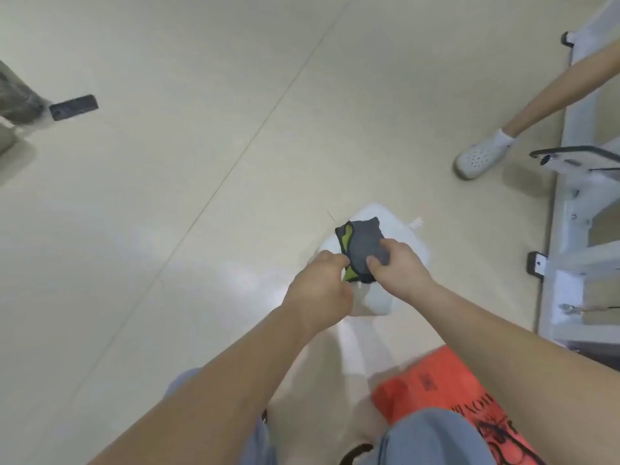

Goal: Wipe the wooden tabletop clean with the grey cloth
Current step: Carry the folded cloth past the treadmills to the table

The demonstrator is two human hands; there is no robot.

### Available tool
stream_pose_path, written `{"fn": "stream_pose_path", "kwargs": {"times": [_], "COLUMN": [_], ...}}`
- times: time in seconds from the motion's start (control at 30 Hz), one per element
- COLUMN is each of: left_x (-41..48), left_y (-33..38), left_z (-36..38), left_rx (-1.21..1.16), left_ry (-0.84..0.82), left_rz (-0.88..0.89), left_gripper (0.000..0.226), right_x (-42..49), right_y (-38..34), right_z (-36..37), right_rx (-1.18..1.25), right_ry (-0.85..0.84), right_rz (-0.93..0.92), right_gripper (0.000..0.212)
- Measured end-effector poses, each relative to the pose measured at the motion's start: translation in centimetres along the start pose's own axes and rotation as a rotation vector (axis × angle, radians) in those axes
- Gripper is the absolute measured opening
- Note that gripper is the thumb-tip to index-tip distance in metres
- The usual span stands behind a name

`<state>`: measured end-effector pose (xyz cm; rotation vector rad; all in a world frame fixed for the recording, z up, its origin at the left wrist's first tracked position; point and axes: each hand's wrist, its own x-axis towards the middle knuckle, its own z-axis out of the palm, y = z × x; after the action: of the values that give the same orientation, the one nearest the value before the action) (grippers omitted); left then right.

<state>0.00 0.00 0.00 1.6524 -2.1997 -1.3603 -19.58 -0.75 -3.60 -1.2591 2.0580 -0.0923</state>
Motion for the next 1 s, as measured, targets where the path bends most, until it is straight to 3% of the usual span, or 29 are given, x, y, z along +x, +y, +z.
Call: {"fn": "stream_pose_path", "kwargs": {"times": [0.1, 0.17, 0.27, 0.33, 0.43, 0.5, 0.57, 0.63, 0.7, 0.83, 1.0], "left_x": [6.7, 10.1, 12.9, 13.7, 13.7, 13.2, 12.3, 10.6, 8.2, 2.1, -8.3], "left_y": [-3.1, -5.1, -7.8, -8.9, -8.1, -7.5, -6.8, -5.6, -3.7, 0.9, 8.9], "left_z": [5.1, 8.5, 12.8, 15.0, 16.5, 16.2, 14.6, 12.1, 9.2, 1.0, -12.0], "left_rx": [-0.039, -0.103, -0.232, -0.162, -0.052, -0.115, -0.322, -0.535, -0.592, -0.765, -1.056], "left_ry": [-0.018, -0.056, -0.094, -0.026, 0.115, 0.059, -0.037, -0.104, -0.073, 0.02, 0.011], "left_rz": [-0.025, -0.011, 0.035, 0.041, 0.03, 0.053, 0.011, -0.137, -0.261, -0.427, -0.36], "left_gripper": [0.031, 0.026, 0.047, 0.056, 0.045, 0.045, 0.046, 0.042, 0.01, 0.029, 0.046], "right_x": [6.3, 9.5, 11.8, 12.5, 13.0, 12.7, 11.5, 9.1, 5.3, -2.9, -12.9], "right_y": [3.5, 5.7, 8.4, 9.4, 9.6, 9.8, 9.2, 7.8, 5.2, -2.6, -14.3], "right_z": [3.6, 6.0, 8.6, 9.2, 8.8, 8.1, 7.1, 5.7, 3.4, -4.0, -15.2], "right_rx": [0.032, 0.141, 0.123, 0.041, -0.017, 0.058, 0.291, 0.568, 0.692, 0.819, 0.838], "right_ry": [0.083, 0.079, 0.224, 0.301, 0.29, 0.239, 0.15, 0.083, 0.049, -0.081, -0.27], "right_rz": [-0.003, 0.082, 0.174, 0.179, 0.197, 0.229, 0.231, 0.177, 0.15, 0.145, 0.052], "right_gripper": [0.033, 0.034, 0.036, 0.036, 0.034, 0.026, 0.019, 0.03, 0.034, 0.021, 0.018]}}
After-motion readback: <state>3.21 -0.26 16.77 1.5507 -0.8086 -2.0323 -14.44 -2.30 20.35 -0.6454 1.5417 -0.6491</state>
